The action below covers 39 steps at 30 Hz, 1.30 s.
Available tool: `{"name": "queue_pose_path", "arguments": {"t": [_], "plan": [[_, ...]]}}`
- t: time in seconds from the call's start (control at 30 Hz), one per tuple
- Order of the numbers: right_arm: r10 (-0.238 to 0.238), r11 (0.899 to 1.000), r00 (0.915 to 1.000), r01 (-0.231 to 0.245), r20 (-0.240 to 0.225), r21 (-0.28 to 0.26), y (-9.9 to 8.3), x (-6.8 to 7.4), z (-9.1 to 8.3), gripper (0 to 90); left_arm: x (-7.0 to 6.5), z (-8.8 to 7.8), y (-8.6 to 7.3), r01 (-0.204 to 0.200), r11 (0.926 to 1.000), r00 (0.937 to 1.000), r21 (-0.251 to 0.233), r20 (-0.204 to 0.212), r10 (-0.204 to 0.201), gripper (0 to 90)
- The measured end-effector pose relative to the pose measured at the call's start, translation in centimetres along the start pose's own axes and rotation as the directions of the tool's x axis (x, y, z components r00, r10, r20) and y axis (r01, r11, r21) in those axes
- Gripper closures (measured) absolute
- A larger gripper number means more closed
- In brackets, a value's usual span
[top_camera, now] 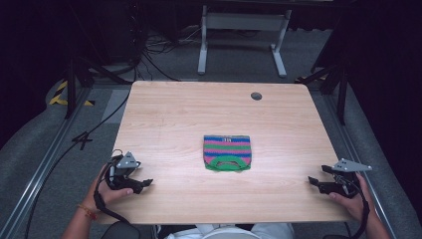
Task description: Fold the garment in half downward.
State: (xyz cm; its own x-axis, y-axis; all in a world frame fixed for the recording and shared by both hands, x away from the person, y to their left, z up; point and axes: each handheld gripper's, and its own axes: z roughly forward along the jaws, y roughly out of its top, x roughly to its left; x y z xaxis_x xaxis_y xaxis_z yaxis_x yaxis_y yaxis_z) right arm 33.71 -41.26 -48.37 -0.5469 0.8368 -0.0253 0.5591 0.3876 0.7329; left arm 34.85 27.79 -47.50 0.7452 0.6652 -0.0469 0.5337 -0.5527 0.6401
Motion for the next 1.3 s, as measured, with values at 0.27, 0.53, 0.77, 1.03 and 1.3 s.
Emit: {"name": "queue_pose_path", "arguments": {"t": [0.27, 0.53, 0.77, 1.03, 1.3], "plan": [[0.032, 0.999, 0.9994, -0.032, -0.01, -0.014, -0.24, -0.29, 0.22, 21.4, 0.08, -0.09, -1.0, 0.035, 0.9971, 0.9992, -0.067, -0.019, -0.037, 17.4], [0.031, 0.999, 0.9995, -0.031, -0.008, -0.014, -0.25, -0.28, 0.23, 21.3, -0.29, 0.27, -0.67, 0.016, 0.9986, 0.9984, -0.05, -0.054, -0.019, 14.9], [0.033, 0.999, 0.9994, -0.033, -0.009, -0.015, -0.25, -0.26, 0.23, 21.3, -0.21, 0.34, -0.39, 0.012, 0.9993, 0.9985, -0.036, -0.054, -0.014, 14.8], [0.032, 0.999, 0.9995, -0.032, -0.007, -0.014, -0.24, -0.29, 0.24, 21.3, -0.13, 0.41, -0.26, 0.008, 0.9995, 0.9989, -0.03, -0.046, -0.01, 14.8], [0.032, 0.999, 0.9994, -0.032, -0.007, -0.014, -0.23, -0.29, 0.25, 21.3, -0.02, 0.42, -0.19, -0.002, 0.9996, 0.999, -0.027, -0.044, 0.001, 14.8]]}}
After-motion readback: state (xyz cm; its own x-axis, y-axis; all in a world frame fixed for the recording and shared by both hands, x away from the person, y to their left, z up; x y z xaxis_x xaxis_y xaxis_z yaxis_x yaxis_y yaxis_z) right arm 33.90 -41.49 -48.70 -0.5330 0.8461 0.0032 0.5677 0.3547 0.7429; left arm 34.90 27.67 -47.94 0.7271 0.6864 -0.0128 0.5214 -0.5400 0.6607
